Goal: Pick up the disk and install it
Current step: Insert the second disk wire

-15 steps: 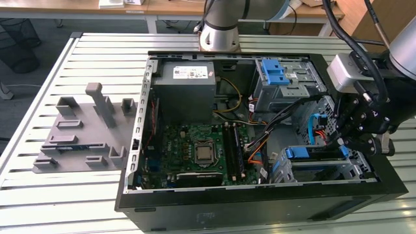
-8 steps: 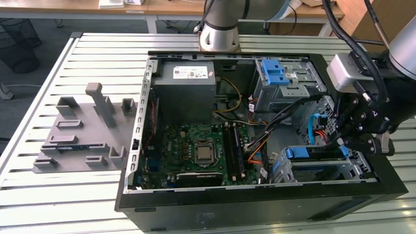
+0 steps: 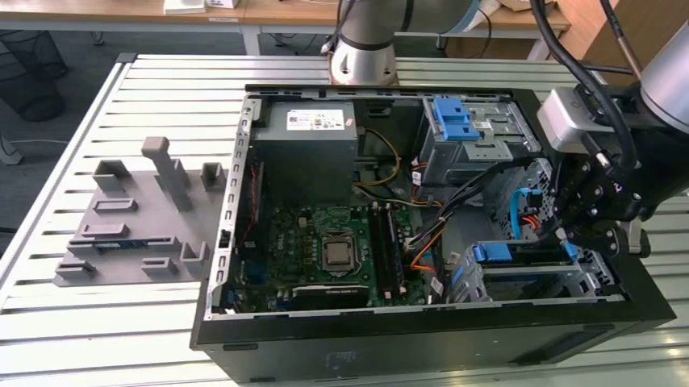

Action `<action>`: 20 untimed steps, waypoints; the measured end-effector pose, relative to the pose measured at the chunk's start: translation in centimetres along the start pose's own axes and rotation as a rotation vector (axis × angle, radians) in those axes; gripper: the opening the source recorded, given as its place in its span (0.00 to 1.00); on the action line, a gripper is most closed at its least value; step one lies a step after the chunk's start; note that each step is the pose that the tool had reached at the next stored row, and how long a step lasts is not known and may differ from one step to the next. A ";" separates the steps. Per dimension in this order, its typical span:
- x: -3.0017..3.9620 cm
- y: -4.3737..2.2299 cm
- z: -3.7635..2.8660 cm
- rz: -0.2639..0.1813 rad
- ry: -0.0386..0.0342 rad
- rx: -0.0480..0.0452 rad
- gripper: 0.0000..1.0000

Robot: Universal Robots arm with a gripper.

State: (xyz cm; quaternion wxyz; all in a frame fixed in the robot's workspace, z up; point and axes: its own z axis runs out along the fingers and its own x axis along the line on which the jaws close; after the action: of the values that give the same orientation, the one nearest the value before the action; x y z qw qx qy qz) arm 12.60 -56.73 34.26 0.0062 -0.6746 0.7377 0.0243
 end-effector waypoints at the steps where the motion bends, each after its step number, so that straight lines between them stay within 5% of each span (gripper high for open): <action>1: 0.00 0.00 -0.08 0.000 0.0001 0.0000 0.11; 20: -0.03 0.31 -1.29 0.000 -0.0001 0.0001 0.11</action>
State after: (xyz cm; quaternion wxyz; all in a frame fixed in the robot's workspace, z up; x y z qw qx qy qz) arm 12.33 -56.73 35.56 0.0063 -0.6746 0.7377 0.0243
